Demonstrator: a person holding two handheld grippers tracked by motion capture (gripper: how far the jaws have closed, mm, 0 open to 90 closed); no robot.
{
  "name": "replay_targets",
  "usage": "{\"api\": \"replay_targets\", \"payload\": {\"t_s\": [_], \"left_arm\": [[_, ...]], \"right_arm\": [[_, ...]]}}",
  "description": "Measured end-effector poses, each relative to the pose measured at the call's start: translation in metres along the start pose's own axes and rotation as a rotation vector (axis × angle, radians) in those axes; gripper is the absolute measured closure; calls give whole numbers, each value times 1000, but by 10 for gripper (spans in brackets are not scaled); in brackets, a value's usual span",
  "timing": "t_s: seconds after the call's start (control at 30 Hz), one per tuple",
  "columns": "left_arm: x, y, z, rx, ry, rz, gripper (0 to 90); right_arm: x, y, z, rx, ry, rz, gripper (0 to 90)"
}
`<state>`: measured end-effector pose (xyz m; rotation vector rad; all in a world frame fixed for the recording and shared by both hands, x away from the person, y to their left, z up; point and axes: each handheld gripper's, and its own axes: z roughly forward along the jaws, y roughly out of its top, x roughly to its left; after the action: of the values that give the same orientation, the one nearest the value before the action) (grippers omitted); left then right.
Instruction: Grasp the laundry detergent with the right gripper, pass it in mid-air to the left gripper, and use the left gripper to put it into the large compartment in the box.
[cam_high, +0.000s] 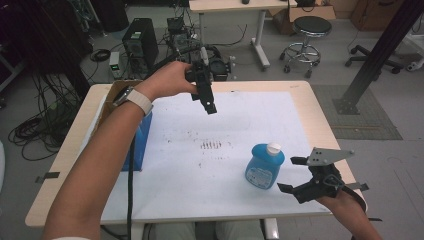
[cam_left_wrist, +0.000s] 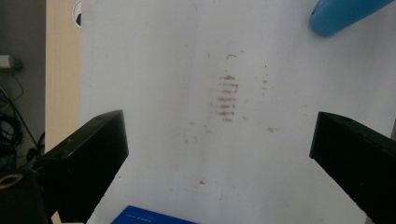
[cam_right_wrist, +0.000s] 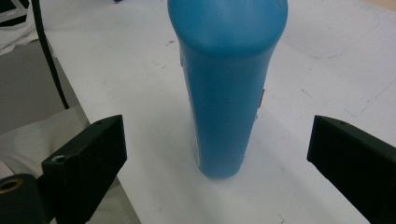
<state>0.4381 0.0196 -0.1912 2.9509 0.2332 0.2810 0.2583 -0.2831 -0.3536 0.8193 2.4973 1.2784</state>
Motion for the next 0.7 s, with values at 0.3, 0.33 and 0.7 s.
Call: {"api": "replay_targets", "payload": {"t_s": [0.3,0.33,0.7], "left_arm": [[0,-1,-2,4,1,-1,48],[0,-2,-2,5,2,-2,48],[1,-3,-2,3,3,-6,48]], "right_arm": [[-1,-4,4,-18,-5,6,45],[-1,-5,5,-22,-5,8,45],[-2,-5,18,-54,7,14,46]]}}
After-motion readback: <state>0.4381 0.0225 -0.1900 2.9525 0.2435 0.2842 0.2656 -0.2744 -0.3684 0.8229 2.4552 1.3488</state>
